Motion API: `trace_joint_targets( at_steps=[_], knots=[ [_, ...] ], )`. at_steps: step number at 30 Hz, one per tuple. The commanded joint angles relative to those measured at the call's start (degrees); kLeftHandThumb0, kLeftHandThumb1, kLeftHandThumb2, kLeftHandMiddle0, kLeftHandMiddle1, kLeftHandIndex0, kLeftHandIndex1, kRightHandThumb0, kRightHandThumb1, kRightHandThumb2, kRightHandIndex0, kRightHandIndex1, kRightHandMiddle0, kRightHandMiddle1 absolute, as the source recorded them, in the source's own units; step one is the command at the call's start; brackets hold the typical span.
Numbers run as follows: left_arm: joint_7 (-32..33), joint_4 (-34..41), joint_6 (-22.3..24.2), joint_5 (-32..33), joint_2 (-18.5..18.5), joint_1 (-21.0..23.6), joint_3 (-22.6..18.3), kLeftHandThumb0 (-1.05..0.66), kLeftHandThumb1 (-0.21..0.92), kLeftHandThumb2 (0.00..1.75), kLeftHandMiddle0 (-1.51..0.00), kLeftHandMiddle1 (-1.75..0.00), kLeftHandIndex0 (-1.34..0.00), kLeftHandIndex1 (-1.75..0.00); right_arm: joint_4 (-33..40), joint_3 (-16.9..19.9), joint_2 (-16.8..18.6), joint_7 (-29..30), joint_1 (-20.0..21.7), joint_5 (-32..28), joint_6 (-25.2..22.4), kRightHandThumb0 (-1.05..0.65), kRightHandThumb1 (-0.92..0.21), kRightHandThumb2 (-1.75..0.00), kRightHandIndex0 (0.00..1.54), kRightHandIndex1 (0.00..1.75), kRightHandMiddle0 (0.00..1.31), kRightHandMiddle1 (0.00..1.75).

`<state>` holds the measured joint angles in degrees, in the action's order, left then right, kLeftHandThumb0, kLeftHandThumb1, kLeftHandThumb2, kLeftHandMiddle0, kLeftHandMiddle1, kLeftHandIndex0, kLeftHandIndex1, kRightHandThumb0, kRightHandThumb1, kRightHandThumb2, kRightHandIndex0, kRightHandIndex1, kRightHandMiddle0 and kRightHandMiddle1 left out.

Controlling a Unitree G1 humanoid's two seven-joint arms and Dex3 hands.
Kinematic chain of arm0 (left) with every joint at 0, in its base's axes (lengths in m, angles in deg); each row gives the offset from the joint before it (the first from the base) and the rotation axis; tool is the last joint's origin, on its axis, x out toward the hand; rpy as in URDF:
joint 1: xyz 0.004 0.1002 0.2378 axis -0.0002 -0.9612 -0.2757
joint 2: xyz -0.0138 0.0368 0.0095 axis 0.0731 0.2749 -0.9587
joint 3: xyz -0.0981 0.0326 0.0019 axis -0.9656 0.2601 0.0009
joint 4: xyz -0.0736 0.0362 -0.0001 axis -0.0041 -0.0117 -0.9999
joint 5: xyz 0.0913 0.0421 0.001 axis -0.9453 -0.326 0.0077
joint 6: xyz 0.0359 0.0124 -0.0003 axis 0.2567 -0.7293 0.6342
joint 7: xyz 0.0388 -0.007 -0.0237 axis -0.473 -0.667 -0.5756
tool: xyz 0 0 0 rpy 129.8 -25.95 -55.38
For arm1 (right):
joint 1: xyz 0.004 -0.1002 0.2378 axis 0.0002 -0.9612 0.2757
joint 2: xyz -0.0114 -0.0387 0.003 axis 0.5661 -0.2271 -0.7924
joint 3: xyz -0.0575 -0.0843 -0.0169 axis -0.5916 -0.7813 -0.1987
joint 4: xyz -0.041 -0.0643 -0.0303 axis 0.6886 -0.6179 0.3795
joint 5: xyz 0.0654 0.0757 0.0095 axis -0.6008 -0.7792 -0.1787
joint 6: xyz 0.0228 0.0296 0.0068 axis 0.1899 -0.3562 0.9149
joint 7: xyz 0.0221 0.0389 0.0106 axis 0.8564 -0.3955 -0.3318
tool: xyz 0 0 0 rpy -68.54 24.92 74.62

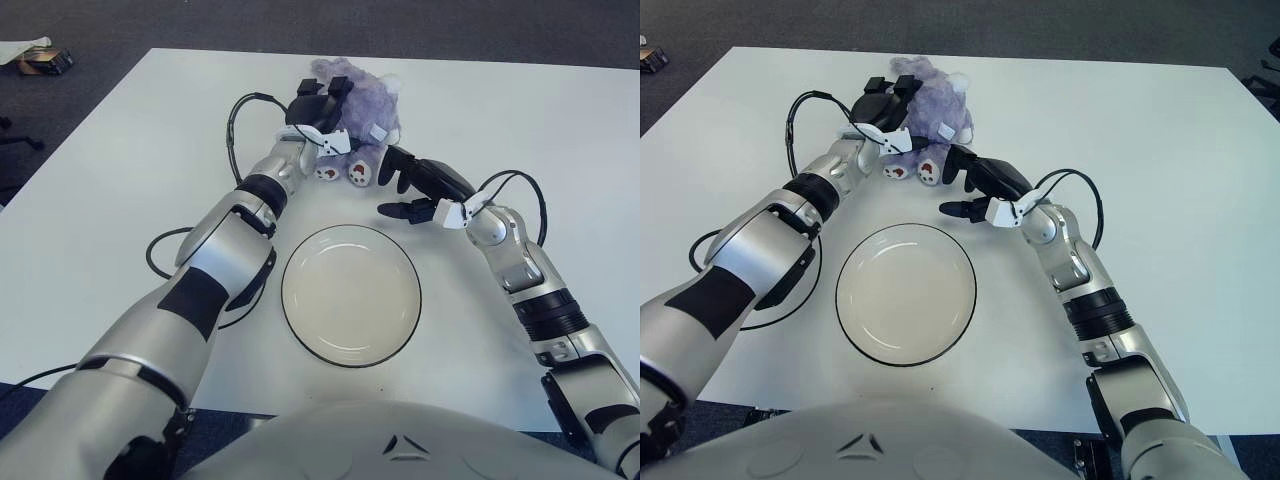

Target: Put the doll into the plate.

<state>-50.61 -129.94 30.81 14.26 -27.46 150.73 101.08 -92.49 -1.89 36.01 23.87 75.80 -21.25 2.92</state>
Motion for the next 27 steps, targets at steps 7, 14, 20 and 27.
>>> trace_joint_targets(
  at_steps=[7, 14, 20, 27],
  knots=[
    [1.0, -1.6, 0.8, 1.2, -2.3, -0.4, -1.4, -0.12, 0.54, 0.96, -0.24, -1.56, -0.01, -1.48, 0.5, 0.3, -0.1, 2.3, -0.4, 2.4, 0.8, -0.35, -0.92, -0.51, 0.26, 1.33, 0.19, 1.75],
    [3.3, -1.3, 0.0, 1.7, -2.7, -0.6, -2.3, 0.03, 0.32, 1.27, -0.62, -1.61, -0.37, -1.73, -1.3, 0.2, -0.4, 3.7, -0.3, 3.1, 2.0, -0.37, -0.78, -0.7, 0.33, 1.48, 0.27, 1.75],
    [5.7, -1.3, -1.5, 1.7, -2.7, -1.1, -2.5, 0.01, 0.13, 1.45, -0.78, -1.49, -0.6, -1.74, -11.9, 2.0, -2.8, 5.4, 1.1, 1.1, 7.0, -0.08, -0.45, -1.06, 0.6, 1.4, 0.43, 1.75],
    [6.9, -1.3, -2.7, 1.8, -2.0, -1.7, -2.6, 0.0, 0.04, 1.49, -0.88, -1.31, -0.74, -1.75, -18.1, 4.4, -3.4, 3.6, 2.7, -3.5, 8.6, -0.01, -0.22, -1.35, 0.75, 1.52, 0.5, 1.75]
  ],
)
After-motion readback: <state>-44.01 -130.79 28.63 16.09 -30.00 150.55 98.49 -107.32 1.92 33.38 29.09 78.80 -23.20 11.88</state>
